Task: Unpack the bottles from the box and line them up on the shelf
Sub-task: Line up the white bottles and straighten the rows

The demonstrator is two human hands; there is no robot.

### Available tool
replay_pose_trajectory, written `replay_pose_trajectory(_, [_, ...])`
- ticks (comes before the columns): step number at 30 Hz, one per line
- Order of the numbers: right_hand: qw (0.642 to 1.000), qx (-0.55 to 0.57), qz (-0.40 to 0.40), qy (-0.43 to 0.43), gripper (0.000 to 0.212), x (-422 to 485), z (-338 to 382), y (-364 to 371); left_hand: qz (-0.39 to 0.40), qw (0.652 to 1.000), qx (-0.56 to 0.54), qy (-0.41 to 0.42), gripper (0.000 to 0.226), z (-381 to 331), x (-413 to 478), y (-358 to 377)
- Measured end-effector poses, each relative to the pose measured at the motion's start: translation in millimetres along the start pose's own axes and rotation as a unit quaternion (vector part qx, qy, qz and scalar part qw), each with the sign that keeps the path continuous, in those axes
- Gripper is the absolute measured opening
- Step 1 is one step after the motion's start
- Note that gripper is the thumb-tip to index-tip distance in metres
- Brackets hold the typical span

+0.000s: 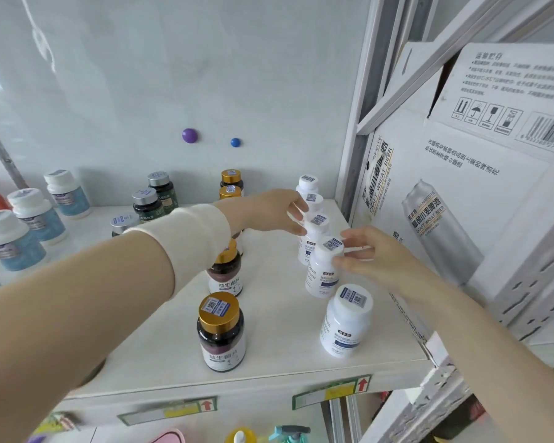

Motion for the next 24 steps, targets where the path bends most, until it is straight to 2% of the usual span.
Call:
replay_pose_trajectory(4, [0.998, -0.033, -0.021, -0.039, 0.048, -2.8, 35.6, -13.0, -0.031, 0.997, 0.069, -0.017, 0.043, -4.2, -27.2, -34.7])
replay_pose_trajectory(8, [0.985, -0.136, -0.047, -0.093, 0.05, 3.4, 74.6, -12.0, -0.04, 0.987, 0.151, -0.047, 0.043, -4.8, -60.1, -62.0])
replay_pose_trajectory(12, [0.947, -0.281, -0.055, -0.148, 0.051, 7.7, 97.8, 8.5, -0.017, 0.966, 0.241, -0.092, 0.042, -1.3, -94.7, -74.8])
replay_pose_trajectory(15, [0.903, -0.395, -0.058, -0.156, 0.049, 7.5, 102.9, 25.6, 0.006, 0.948, 0.3, -0.108, 0.045, 9.1, -112.5, -76.0])
replay_pose_trajectory(19, [0.85, -0.495, -0.073, -0.165, 0.048, 1.7, 105.5, 45.6, 0.04, 0.923, 0.368, -0.103, 0.045, 24.7, -124.4, -71.9])
replay_pose_trajectory(21, [0.839, -0.512, -0.072, -0.168, 0.049, -1.6, 107.0, 56.1, 0.046, 0.921, 0.374, -0.094, 0.047, 30.6, -125.8, -69.8])
replay_pose_trajectory(24, [0.85, -0.494, -0.068, -0.166, 0.052, -4.4, 108.9, 69.0, 0.044, 0.932, 0.354, -0.068, 0.051, 38.4, -120.8, -65.8])
Point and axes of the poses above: each hand's wrist, its own x-axis towards the middle knuckle, its own y-axis out of the palm, z = x × y, the point moved 3 cm from there along x, towards the middle knuckle, and after that the axes turned 12 degrees about y, right-handed, at the moved point
